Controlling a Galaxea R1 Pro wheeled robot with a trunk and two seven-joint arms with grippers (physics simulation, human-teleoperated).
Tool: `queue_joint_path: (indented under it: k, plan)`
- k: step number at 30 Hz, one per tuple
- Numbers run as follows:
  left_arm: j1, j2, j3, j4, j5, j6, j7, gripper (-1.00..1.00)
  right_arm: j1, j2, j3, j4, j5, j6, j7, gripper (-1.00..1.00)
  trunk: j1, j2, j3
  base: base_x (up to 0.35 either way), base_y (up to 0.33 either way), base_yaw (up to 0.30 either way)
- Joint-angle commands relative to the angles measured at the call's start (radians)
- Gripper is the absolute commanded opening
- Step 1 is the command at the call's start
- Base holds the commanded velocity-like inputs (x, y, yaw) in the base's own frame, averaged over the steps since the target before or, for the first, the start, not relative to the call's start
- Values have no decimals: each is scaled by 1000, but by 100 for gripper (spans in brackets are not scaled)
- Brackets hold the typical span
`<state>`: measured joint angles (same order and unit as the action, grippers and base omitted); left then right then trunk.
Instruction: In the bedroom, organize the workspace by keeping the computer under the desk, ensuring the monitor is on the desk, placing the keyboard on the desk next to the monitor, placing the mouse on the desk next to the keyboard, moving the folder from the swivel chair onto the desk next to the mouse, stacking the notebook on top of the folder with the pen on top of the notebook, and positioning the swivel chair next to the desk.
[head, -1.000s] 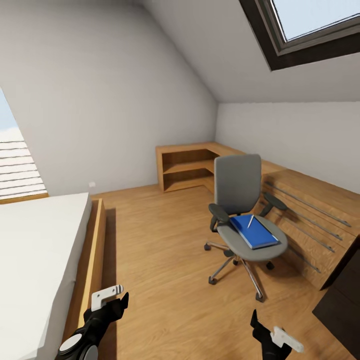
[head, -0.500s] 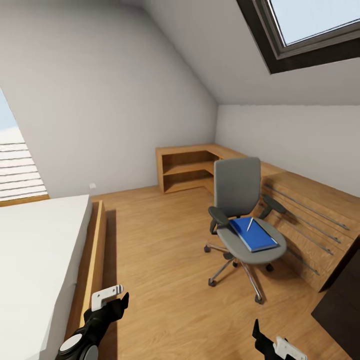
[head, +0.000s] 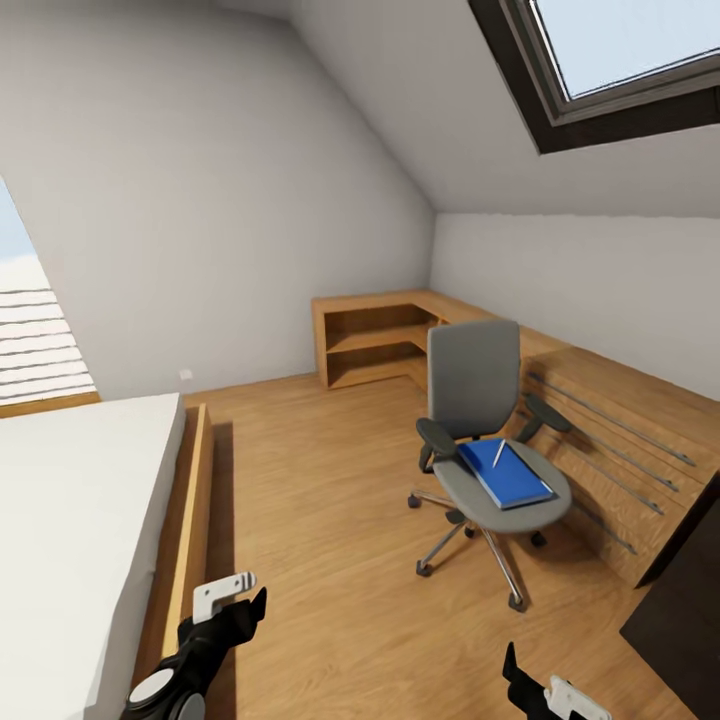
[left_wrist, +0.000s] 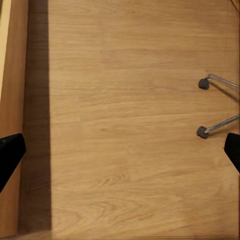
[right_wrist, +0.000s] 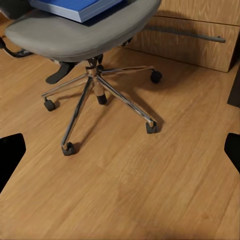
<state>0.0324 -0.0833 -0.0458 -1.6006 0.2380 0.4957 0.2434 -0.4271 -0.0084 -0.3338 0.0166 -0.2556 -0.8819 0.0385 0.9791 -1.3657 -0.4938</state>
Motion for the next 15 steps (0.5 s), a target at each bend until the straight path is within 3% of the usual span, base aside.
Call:
queue_joint_path:
  k: [1,8,15]
  plan:
    - [0,0,-2,-1,11,3,9,100,-1,0,0,2,-5,-3,4,100,-4,7,2,0,0,0]
    - [0,2,-6,-1,11,3,8,100,-1,0,-1,2,-5,-2,5,100,-31,56,24,0,0,0]
    - [0,2,-6,-1,11,3,8,100,-1,0,-1,0,-5,-2,4,100,-31,56,23,0,0,-199]
